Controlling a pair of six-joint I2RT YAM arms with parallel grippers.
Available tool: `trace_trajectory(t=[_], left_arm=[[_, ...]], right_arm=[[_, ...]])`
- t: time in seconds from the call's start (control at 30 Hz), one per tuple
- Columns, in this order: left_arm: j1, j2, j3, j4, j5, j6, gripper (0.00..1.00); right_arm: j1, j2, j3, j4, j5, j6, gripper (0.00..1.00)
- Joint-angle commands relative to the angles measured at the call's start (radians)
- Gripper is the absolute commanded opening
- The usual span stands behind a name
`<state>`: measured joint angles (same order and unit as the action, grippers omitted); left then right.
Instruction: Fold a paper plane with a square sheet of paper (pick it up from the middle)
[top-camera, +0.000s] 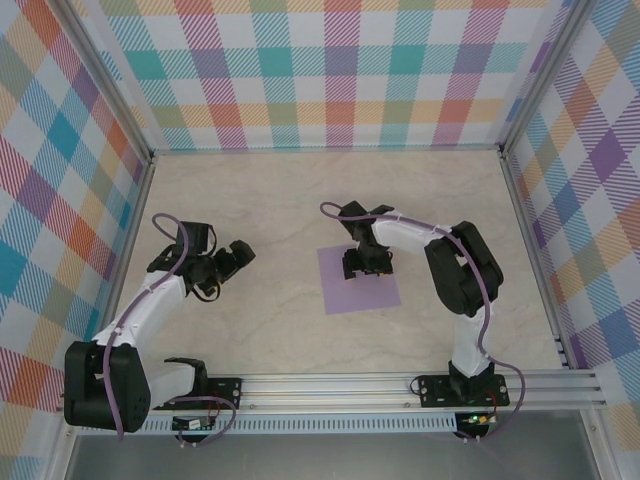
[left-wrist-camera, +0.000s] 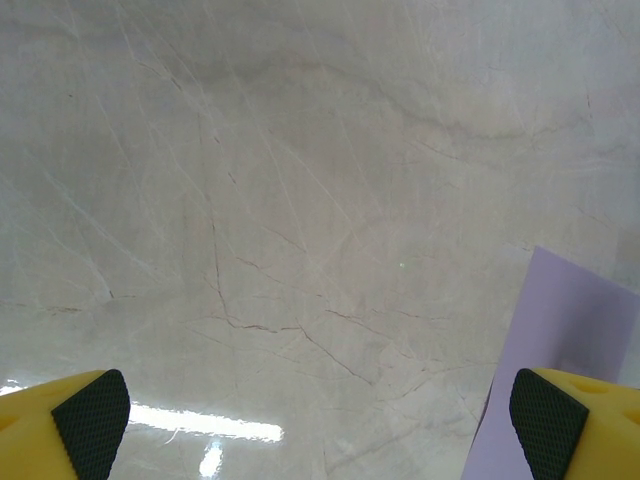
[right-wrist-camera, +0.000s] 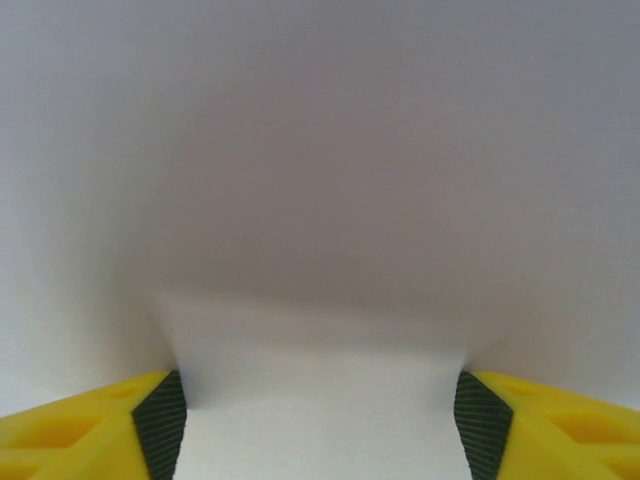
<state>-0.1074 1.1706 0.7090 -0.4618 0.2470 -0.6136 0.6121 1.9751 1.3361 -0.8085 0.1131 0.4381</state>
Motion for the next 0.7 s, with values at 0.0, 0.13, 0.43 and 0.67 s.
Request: trace_trajectory(t=[0.0,0.13,0.43,0.67], left_arm=[[-0.015,0.009,-0.012,0.019,0.021,-0.006,1.00],[-0.018,0.015,-0.009,0.023,0.023,-0.006,1.00],[-0.024,0.029,-0.013,0.035,0.022,-0.014,1.00],[-0.026,0.039,-0.012,0.034,0.024,-0.012,1.00]], right_arm=[[-0.020,0.057,-0.060,0.051,0.060,0.002,0.70],[-0.017,-0.026,-0.036,0.049,0.043,0.007,0.74],[0.012,-0.076,0.026,0.004,0.005,0.005,1.00],[0.031,-0.003,0.049,-0.004,-0.011,0.002,1.00]])
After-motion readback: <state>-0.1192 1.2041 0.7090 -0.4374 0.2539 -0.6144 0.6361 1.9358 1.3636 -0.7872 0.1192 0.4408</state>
